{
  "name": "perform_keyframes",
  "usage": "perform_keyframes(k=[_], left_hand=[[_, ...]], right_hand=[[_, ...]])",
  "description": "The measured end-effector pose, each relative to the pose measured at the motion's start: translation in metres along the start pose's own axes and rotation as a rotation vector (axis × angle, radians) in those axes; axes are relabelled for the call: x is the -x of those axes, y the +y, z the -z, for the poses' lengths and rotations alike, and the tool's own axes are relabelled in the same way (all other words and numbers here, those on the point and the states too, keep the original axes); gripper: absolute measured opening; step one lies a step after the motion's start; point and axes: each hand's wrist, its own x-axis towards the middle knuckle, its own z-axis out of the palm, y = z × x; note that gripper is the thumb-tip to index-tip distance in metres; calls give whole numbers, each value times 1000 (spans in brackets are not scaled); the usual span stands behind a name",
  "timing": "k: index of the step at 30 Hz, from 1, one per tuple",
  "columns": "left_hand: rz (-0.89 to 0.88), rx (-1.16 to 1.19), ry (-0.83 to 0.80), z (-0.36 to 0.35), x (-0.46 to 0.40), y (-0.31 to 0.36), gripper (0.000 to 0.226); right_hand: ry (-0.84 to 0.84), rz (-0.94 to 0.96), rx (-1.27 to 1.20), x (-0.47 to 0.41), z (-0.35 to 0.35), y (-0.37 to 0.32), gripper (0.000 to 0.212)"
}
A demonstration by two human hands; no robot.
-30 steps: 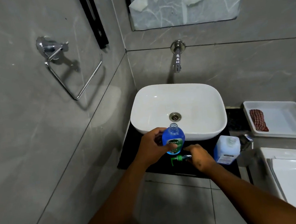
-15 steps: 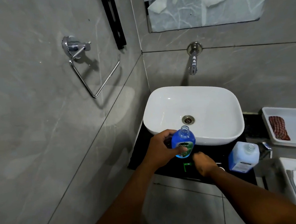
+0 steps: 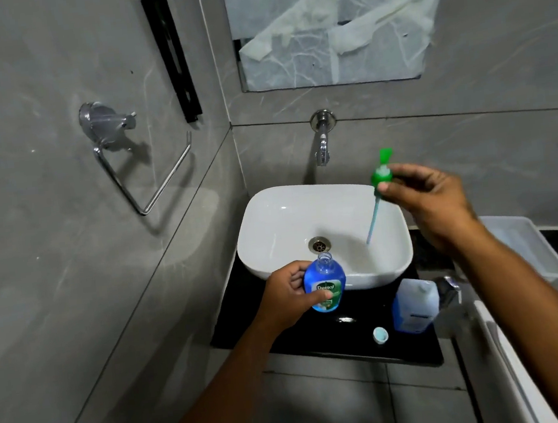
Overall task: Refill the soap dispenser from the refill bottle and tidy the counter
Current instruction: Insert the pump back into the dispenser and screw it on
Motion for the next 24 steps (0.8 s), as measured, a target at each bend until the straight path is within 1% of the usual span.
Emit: perform_keyframes(k=[3, 5, 8, 12, 17, 21, 24], left_hand=[[3, 14, -40, -13, -6, 4, 48], [-9, 19, -65, -20, -10, 6, 49], [-24, 25, -92, -28, -12, 9, 50], [-27, 39, -124, -33, -12, 12, 50], [-37, 32, -123, -30, -11, 17, 51], [-52, 52, -112, -24, -9, 25, 45], [-68, 56, -108, -20, -8, 30, 43]], right_hand=[[-87, 120, -133, 12, -10, -48, 39], [-126, 166, -122, 19, -16, -58, 39], [-144, 191, -66, 23, -21, -56, 35], [-146, 158, -31, 27, -26, -39, 35], [-203, 122, 5, 30, -27, -9, 36], [-235, 103, 112, 31, -24, 23, 44], [-277, 65, 196, 34, -19, 45, 43]])
